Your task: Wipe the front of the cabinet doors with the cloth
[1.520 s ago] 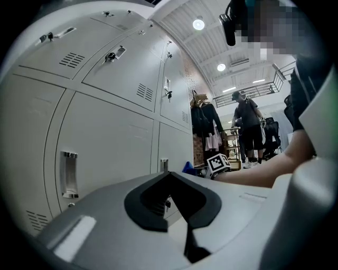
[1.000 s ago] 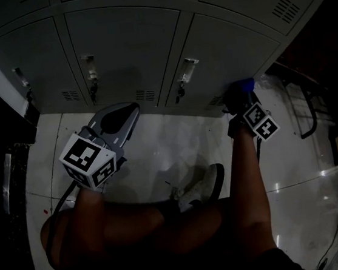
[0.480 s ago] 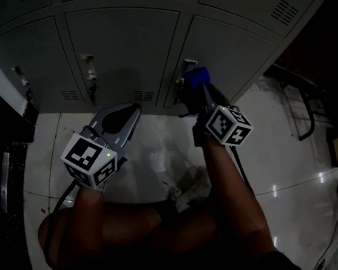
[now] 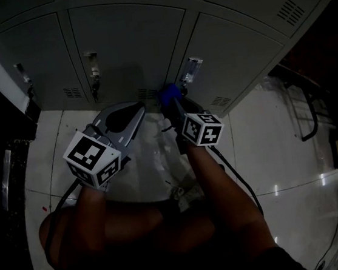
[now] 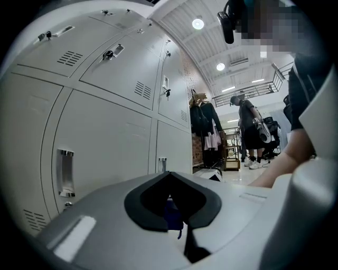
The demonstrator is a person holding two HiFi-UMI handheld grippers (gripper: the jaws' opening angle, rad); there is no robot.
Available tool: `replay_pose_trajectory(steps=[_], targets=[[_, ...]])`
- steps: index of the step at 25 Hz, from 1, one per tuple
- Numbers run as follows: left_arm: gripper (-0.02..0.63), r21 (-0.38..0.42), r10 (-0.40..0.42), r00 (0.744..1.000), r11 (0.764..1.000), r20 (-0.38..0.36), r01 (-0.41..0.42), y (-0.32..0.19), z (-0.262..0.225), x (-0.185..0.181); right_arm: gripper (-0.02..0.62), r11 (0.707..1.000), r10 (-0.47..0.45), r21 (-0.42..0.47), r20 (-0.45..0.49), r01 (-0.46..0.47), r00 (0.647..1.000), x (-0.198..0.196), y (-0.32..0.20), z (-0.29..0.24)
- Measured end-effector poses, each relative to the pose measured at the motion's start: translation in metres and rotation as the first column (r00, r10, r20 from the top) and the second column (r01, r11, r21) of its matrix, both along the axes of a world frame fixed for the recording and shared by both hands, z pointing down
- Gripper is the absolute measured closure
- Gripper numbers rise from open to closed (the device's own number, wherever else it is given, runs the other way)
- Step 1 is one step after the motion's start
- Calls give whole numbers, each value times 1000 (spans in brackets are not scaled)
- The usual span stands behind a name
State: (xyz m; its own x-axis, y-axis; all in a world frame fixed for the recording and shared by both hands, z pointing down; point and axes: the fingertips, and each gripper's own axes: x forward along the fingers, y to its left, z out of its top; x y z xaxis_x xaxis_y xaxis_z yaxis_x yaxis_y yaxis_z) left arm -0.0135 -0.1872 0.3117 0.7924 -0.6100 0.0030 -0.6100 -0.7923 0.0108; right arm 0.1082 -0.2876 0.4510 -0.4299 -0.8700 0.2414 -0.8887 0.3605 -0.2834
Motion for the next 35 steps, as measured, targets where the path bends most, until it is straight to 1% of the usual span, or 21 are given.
replay_pose_trajectory(steps=[4, 8, 12, 15, 18, 23, 30, 33, 35], targets=[[600, 4, 6, 1000, 1000, 1, -6, 0, 1, 1, 537, 999, 36, -33, 7, -36, 999, 13, -5, 14], [600, 0, 5, 1000, 1000, 4, -5, 0, 2, 1, 537, 999, 33, -25, -38, -34, 999, 18, -7, 16], [600, 1, 6, 1000, 1000, 6, -6, 1, 3, 1, 537, 997, 64, -39, -68, -66, 996, 29, -9, 23], [600, -1, 4, 1000, 1000, 6, -4, 1, 2, 1, 537, 990, 123, -60, -44, -125, 991, 51, -12, 28], [600, -1, 6, 1000, 1000, 8, -6, 0, 3, 1, 537, 979, 194, -60, 1, -193, 981, 77, -15, 25], [600, -2, 2, 1000, 1000, 7, -2, 0, 3, 0, 537, 956, 288, -81, 53, -284, 956, 110, -13, 20], [600, -3, -1, 1000, 1000, 3, 1, 1, 0, 0, 535, 911, 406, -98, 43, -400, 913, 152, -8, 22], [600, 3, 5, 1000, 1000, 2, -5, 0, 1, 0, 537, 884, 463, -100, 44, -457, 885, 170, -4, 22], [600, 4, 6, 1000, 1000, 2, -6, 0, 1, 0, 536, 866, 495, -90, 25, -491, 869, 183, -2, 20]])
